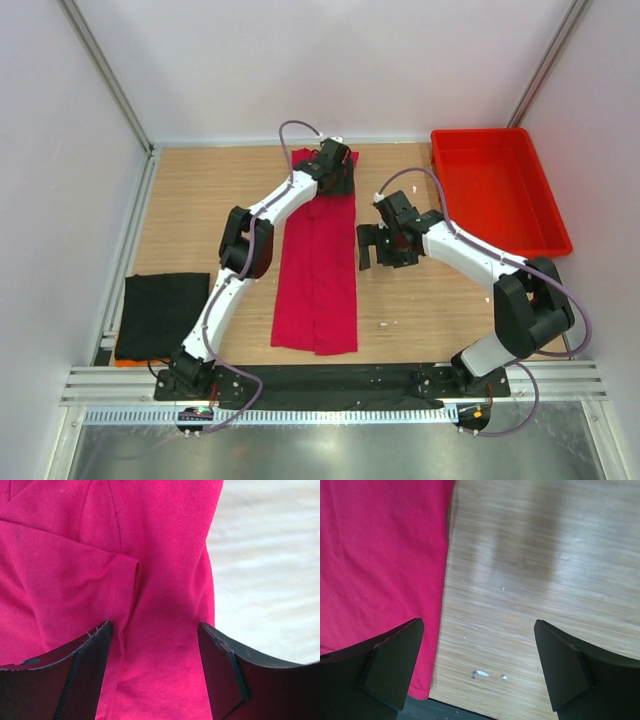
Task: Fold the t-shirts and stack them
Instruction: Fold the tshirt
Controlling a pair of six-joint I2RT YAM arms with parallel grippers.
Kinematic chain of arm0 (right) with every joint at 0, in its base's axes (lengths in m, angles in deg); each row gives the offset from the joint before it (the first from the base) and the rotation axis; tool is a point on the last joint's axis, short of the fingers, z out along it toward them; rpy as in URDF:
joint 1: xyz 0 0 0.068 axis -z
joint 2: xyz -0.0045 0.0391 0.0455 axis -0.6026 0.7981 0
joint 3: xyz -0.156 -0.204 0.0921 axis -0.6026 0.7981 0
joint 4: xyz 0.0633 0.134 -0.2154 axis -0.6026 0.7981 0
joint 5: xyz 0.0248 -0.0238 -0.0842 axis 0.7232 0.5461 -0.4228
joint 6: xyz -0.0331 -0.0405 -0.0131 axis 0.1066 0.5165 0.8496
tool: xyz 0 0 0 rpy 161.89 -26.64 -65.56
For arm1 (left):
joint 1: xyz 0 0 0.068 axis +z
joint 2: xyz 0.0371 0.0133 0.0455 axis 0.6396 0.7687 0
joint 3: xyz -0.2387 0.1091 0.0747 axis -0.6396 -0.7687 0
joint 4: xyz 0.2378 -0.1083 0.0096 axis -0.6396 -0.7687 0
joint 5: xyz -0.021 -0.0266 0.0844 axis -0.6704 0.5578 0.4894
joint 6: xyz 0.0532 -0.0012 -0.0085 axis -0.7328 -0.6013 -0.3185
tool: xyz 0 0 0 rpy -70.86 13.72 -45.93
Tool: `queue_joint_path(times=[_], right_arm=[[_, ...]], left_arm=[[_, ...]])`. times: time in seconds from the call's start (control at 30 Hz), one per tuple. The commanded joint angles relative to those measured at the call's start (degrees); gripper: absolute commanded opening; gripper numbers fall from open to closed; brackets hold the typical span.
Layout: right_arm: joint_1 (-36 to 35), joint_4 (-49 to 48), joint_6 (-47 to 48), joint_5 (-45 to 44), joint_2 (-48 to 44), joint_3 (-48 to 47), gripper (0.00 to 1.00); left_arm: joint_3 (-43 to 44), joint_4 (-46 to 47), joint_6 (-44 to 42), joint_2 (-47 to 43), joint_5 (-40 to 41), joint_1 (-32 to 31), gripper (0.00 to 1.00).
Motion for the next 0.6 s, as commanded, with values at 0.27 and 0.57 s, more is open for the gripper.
queue_joint_path(times=[0.27, 0.57], right_arm=[[3.2, -6.9, -5.3, 11.0, -8.0, 11.8, 1.00], [3.3, -11.6, -10.6, 15.2, -11.3, 16.3, 0.93]], left_arm=[[-5.9, -5.6, -2.6, -22.0, -1.7, 2.5, 0.76], [-39.0, -15.9, -2.7, -44.3, 0.3, 2.6, 0.65]])
